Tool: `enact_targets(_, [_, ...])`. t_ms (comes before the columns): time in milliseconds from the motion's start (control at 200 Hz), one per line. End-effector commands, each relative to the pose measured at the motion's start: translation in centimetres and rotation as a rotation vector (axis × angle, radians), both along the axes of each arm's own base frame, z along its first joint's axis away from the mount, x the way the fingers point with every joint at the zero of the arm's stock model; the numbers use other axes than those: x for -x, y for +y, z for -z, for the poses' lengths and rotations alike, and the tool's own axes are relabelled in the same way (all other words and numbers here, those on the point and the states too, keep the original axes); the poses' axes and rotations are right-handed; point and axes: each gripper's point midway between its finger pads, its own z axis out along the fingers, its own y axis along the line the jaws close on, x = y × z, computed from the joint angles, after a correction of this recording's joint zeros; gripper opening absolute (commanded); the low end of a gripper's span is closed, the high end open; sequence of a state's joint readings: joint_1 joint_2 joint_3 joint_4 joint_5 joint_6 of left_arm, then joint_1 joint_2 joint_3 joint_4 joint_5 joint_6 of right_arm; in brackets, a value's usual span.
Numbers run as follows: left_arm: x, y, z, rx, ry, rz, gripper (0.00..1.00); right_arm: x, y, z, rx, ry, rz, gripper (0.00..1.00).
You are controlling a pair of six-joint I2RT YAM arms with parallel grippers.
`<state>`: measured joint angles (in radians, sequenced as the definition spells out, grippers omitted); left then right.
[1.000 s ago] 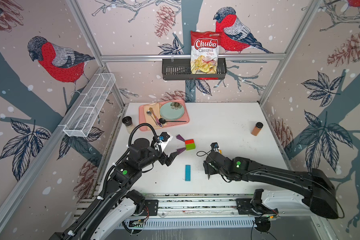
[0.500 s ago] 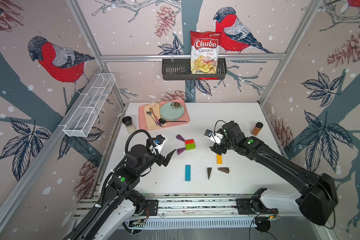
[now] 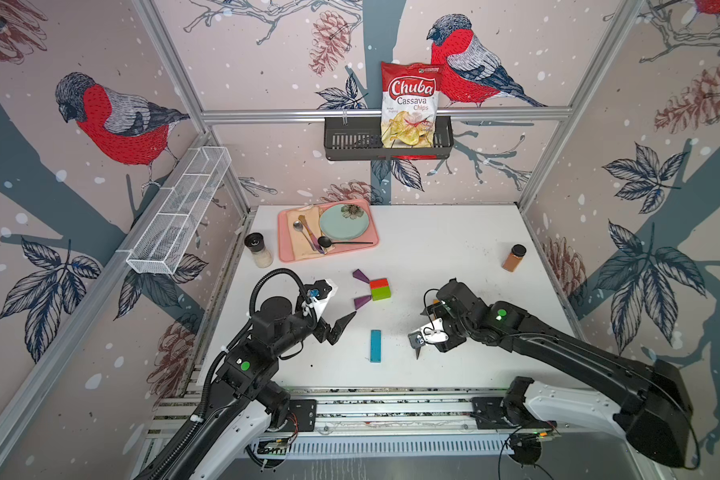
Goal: Assemble a small pinwheel with building blocks
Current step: Pick up the building block from the center of the board.
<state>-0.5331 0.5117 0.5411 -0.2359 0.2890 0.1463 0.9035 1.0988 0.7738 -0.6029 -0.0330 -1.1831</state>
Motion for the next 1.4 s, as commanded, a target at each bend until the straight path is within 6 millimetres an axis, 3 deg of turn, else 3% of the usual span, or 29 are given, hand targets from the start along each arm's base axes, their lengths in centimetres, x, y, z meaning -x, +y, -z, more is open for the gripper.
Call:
enact_targets(0, [0.4,-0.3,-1.0,0.043,-0.034,0.024,0.97,1.0,-0.5,1.3,0.070,0.023,-0.048,0.62])
enact_targets(255, [0.5,-0.4,-0.9,0.045,-0.034,0.036,0.97,1.5,0.3,3.7,0.131,0.050,-0.119,0.58])
enact_targets(505, [0.6,-0.5,-0.9,0.047,-0.035,0.044,0.97,0.1,0.9,5.6,0.142,0.003,-0.125,0.59])
enact_targets(765, [0.5,-0.6,-0.8,0.046,-0.037,0.040,0.97,-0.9,1.8,5.9,0.138,-0.004,-0.138,0.58])
enact_targets(1031, [0.2,-0.4,-0.6,0.041,-0.040,0.022,0.97,0.1,2.1,6.7,0.165,0.029,-0.173,0.50])
enact_targets(1396, [0.1,-0.4,-0.6,0.042,-0.041,0.021,0.97,0.9,1.2,6.9,0.192,0.060,-0.163,0.51])
